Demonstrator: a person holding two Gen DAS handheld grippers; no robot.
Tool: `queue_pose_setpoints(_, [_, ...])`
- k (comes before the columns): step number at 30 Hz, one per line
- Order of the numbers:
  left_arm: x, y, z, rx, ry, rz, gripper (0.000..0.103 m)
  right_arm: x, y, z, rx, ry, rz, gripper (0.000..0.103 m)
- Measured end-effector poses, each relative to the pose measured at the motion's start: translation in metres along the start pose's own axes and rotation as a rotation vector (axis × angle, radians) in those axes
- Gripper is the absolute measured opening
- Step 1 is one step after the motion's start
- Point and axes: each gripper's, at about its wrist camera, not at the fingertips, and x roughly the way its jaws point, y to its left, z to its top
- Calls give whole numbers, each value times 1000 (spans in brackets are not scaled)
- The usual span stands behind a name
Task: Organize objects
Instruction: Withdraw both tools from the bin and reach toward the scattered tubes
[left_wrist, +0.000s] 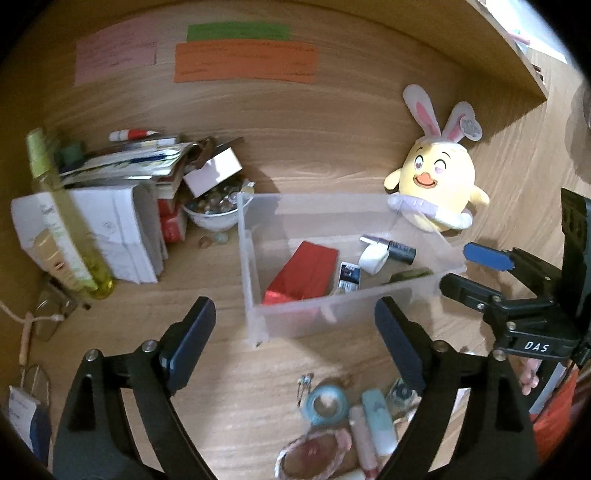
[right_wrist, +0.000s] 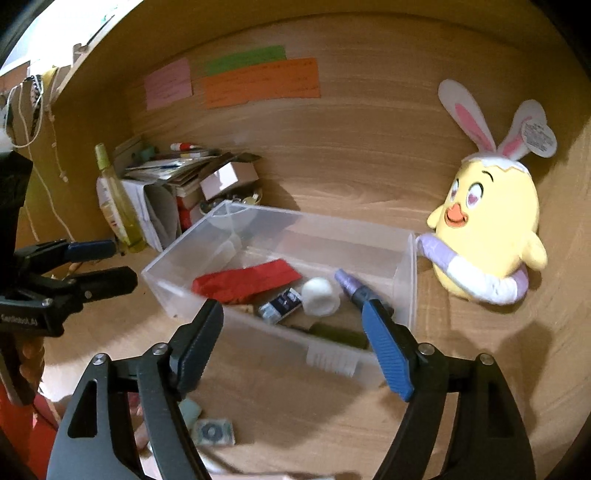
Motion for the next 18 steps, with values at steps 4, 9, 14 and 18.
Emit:
queue_pose_setpoints(4, [-8,5,-16,-11,11,10,91,-8,3,-17,11,13,-10,75])
queue_pose_setpoints(9, [-9,10,-39,-21,49,24,91,-15,1,-39,40,41,-19,75])
queue_pose_setpoints(14, [-8,13,-69,-41,105,24,91,-21,-2,-60,89,69,-17,75])
queue_pose_setpoints(18, [-11,15,-90,-49,130,23,91,-31,0,-75,108,74,-30,75])
